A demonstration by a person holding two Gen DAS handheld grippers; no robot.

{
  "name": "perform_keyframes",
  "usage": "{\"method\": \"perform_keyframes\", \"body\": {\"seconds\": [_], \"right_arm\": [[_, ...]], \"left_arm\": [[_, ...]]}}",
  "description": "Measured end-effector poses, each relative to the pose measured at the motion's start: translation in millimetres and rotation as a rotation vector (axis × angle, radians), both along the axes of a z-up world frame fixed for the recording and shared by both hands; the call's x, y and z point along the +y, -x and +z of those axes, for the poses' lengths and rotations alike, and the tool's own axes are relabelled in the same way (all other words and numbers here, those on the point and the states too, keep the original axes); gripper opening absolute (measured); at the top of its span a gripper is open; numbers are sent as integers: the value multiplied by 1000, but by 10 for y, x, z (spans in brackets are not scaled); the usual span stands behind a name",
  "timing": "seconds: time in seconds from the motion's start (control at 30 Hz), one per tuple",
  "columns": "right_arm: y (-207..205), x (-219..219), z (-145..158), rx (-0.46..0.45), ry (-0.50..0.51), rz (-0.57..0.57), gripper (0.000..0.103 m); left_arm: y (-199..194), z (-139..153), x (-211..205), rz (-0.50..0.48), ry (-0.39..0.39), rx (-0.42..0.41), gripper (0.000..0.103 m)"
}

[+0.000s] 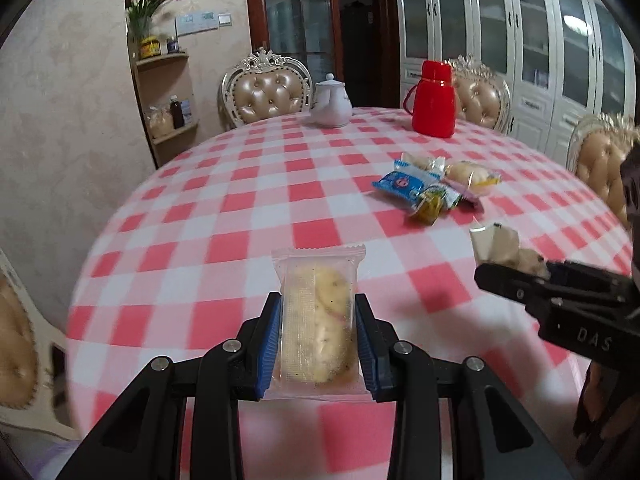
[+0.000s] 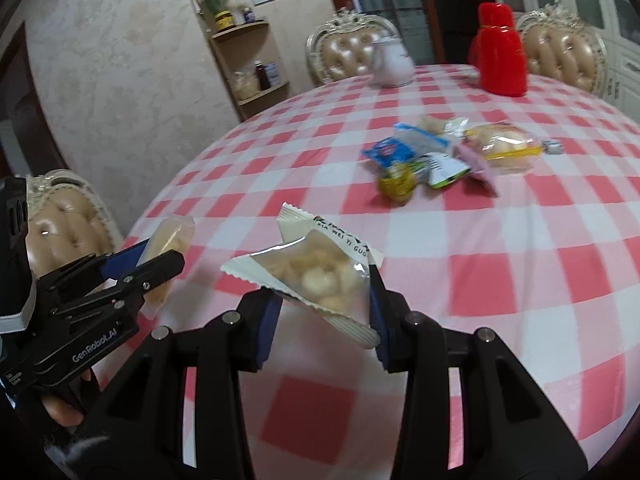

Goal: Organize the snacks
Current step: 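Carry the bread pack with the left tool while the right tool carries the puff bag to the box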

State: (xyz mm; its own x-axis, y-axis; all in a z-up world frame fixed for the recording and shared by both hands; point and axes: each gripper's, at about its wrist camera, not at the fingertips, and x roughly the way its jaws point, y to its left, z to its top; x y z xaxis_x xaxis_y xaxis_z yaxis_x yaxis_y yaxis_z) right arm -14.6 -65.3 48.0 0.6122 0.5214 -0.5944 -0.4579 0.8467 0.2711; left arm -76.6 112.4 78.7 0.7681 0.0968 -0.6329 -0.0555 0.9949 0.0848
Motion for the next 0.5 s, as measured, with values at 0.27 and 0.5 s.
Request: {"method": "perform_keyframes", "body": {"seconds": [0.27,0.5], "right_arm": [[396,252,74,-28,-12,94,44],[872,638,85,-42,-14,226,44]], "left_arm": [[537,218,107,0,-71,-28,36],[1136,169,365,49,-72,-42,36]]}}
